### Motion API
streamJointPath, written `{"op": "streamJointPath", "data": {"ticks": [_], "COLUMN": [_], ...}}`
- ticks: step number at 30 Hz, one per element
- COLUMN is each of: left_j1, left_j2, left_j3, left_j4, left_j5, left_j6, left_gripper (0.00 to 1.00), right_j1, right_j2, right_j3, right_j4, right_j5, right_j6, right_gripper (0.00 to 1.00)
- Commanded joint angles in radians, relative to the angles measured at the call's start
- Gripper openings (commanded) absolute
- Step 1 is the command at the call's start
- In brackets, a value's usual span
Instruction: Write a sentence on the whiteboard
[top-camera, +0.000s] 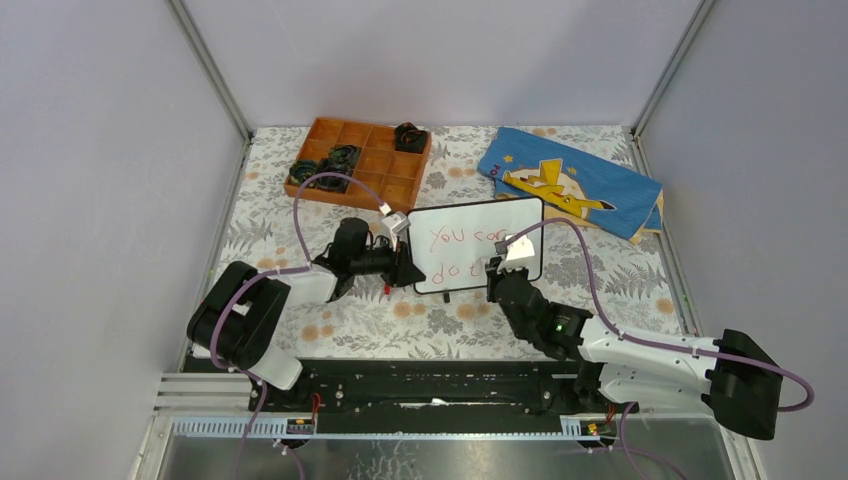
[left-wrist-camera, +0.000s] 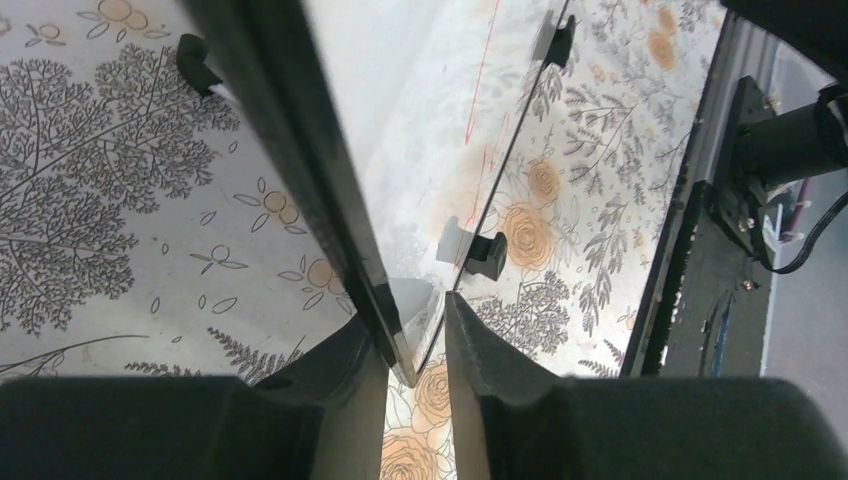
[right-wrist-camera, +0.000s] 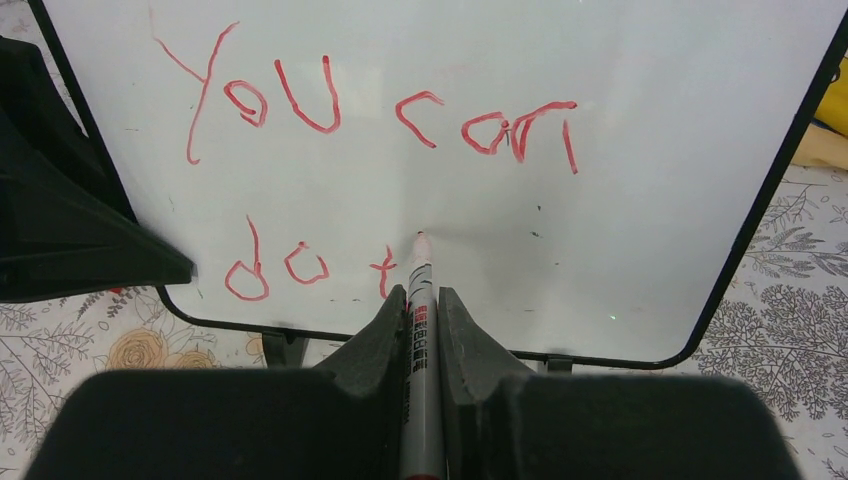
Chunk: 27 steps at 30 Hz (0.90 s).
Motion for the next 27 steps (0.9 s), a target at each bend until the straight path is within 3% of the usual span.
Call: {"op": "streamJointPath", "data": {"ticks": [1,15,27], "left_j1": [-0.009,-0.009,-0.009], "left_j2": [-0.002,-0.016,-0.02], "left_j3": [0.026,0.017,0.017], "left_j4": [-0.029,-0.017,-0.022], "left_j5": [-0.036,-0.051,-0.054], "left_j6": [0.03,0.022,0.025], "left_gripper": [0.36,0.39,0.37], "right_j1": [-0.008,-0.009,-0.011], "right_j2": [-0.035,-0.092,-0.024], "right_j3": [-0.002,-0.054,-0.019], "right_j4": [0.037,0.076,0.107], "right_j5": [0.038,-0.021,-0.003], "right_j6": [0.004,-0.002,-0.016], "right_gripper": [0.0,0.0,0.0]}}
